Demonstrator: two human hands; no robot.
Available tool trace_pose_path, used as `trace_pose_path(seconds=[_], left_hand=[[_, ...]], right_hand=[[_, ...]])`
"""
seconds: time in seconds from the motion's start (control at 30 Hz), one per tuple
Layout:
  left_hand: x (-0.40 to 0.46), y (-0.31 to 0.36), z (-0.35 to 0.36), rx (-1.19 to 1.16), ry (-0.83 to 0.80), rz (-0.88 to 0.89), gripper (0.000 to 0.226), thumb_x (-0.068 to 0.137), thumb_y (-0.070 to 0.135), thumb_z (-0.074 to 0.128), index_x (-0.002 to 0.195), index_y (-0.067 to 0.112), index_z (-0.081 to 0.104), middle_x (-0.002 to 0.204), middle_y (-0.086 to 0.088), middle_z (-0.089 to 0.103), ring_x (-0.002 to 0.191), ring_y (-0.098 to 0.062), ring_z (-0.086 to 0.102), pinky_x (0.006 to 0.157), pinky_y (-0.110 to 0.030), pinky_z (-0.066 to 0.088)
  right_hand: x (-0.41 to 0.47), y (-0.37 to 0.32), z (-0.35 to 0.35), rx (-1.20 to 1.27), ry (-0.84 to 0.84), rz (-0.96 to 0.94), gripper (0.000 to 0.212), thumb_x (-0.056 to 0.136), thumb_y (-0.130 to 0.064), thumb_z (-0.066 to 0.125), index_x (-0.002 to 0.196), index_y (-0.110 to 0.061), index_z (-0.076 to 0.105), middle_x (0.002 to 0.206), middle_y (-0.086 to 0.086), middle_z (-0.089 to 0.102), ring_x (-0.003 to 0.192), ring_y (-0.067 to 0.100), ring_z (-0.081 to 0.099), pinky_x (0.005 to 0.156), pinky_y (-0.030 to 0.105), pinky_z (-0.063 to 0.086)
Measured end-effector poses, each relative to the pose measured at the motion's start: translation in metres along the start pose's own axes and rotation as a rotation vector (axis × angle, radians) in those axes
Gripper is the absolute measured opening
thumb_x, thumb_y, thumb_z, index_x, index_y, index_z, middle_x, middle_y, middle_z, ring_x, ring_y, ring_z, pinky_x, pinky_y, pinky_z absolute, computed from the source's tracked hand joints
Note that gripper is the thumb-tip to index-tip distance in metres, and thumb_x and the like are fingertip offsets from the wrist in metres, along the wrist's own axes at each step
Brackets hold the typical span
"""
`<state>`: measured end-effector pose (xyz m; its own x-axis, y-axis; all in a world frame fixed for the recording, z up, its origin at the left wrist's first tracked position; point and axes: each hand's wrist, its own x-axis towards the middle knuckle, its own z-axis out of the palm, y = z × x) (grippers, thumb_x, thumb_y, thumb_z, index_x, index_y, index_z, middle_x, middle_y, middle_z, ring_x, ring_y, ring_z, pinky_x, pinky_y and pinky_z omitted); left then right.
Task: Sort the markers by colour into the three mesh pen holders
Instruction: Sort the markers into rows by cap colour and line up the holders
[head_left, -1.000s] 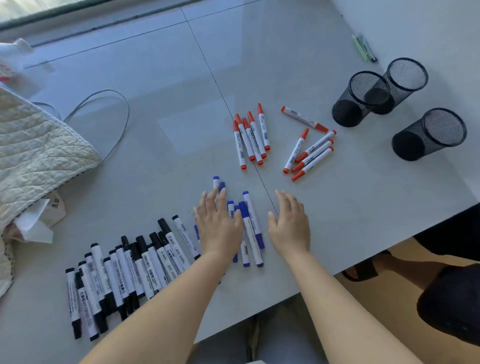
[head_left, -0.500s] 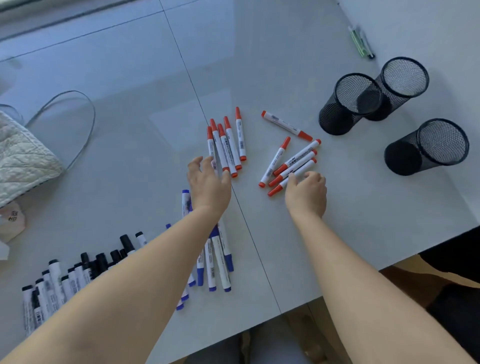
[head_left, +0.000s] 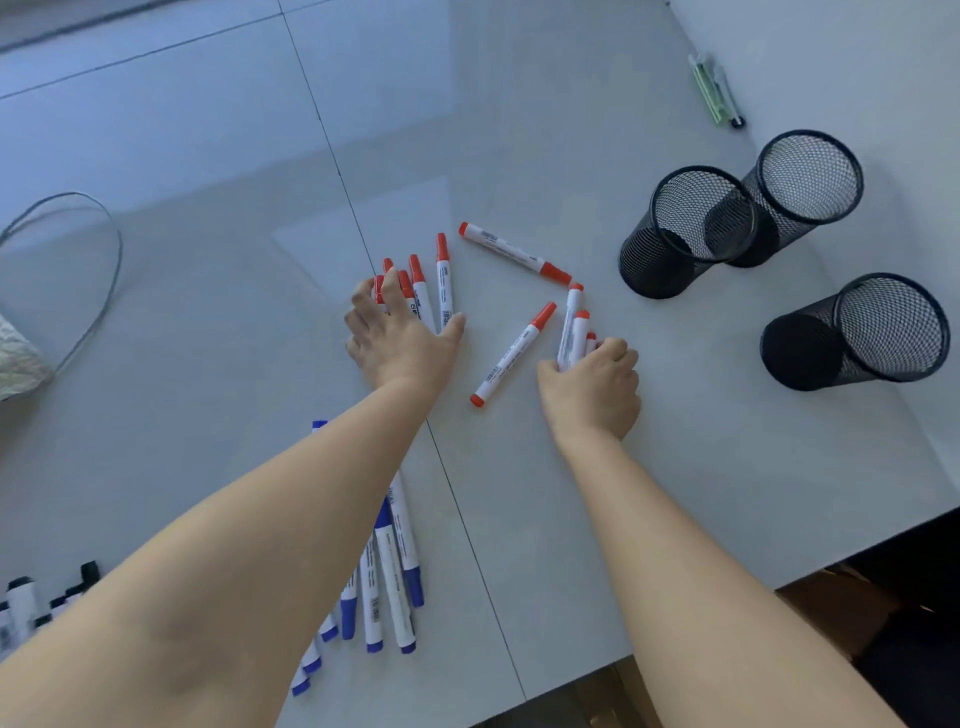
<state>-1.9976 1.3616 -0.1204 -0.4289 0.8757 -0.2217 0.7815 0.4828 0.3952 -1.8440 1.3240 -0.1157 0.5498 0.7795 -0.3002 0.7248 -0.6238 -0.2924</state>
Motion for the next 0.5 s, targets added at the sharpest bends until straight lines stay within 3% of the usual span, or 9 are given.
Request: trace_pose_path(seconds=[0.17,0.33,0.5], left_hand=[[0.007,0.003,0.01,0.035,0.016,-0.021,0.068,0.079,0.043,0.05,0.139,0.025,0.022,0.136,-0.005,0.023,0.123,-0.028,0.022,0.099,-0.039,0.024],[0.003,0.003,0.013,-0.037,0.015,0.034,0.069,0.081,0.029,0.049,0.142,0.03,0.017,0.127,-0.008,0.031,0.113,-0.029,0.03,0.091,-0.037,0.027],[-0.008,0.003,0.015,-0.06,-0.008,-0.007,0.077,0.082,0.035,0.052,0.146,0.019,0.013,0.132,-0.009,0.031,0.117,-0.028,0.031,0.096,-0.037,0.029]], right_hand=[[-0.004,0.023,0.002,-0.066,0.018,-0.204,0.028,0.08,-0.015,0.049,0.104,0.0,0.049,0.108,0.017,0.052,0.096,0.034,0.05,0.07,0.038,0.038],[0.002,0.031,0.0,0.105,0.049,-0.242,0.022,0.079,-0.01,0.052,0.097,0.003,0.051,0.102,0.018,0.056,0.093,0.035,0.051,0.067,0.036,0.036],[-0.001,0.022,-0.008,0.259,-0.019,-0.46,0.014,0.075,-0.005,0.059,0.087,-0.002,0.052,0.085,0.013,0.055,0.072,0.034,0.05,0.058,0.03,0.027]])
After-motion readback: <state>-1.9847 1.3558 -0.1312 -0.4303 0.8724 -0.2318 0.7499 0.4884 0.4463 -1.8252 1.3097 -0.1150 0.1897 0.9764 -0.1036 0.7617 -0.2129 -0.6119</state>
